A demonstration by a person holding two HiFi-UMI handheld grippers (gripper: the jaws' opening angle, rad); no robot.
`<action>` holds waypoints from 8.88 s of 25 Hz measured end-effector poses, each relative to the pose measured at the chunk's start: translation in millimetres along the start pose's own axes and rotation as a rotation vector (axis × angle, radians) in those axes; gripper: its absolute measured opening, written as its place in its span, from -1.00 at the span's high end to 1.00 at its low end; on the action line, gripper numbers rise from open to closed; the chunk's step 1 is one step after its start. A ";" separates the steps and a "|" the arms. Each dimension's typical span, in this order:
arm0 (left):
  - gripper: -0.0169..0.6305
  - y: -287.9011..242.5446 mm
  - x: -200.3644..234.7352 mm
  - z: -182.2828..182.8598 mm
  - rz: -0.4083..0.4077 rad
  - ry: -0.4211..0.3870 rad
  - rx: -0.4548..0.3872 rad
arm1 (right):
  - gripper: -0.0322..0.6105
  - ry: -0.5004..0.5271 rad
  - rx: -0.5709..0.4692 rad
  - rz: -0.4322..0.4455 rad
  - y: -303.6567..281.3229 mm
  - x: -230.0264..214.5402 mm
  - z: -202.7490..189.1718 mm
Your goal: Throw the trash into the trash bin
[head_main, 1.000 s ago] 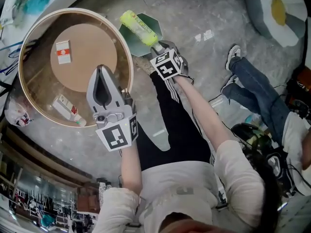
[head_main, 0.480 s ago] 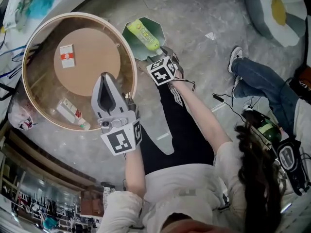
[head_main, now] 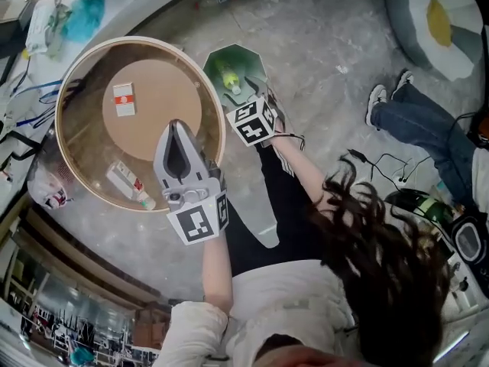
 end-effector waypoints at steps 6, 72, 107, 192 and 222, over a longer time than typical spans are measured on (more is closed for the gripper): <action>0.91 -16.0 5.0 71.3 -0.001 -0.031 -0.122 | 0.02 0.020 -0.177 0.012 37.4 23.3 101.5; 0.91 261.0 262.1 350.7 0.451 -0.119 -0.580 | 0.75 0.679 -0.900 0.344 361.9 458.1 328.8; 0.91 352.3 435.8 59.3 0.678 0.010 -0.210 | 0.04 0.100 0.252 0.011 -90.9 436.8 -45.6; 0.91 -29.7 2.7 62.9 -0.071 -0.087 -0.101 | 0.27 -0.315 0.162 -0.016 39.1 3.8 -57.1; 0.91 13.7 40.0 150.4 -0.009 -0.039 -0.253 | 0.17 -0.227 -0.236 -0.170 128.2 11.9 120.4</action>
Point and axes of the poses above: the fingertips, and each gripper's own axes: y backward along the fingers, x to its left, z out of its top, the point moved 4 cm from there along y, backward along the fingers, and after that the axes turned 10 degrees about z, right-handed, at the moved point
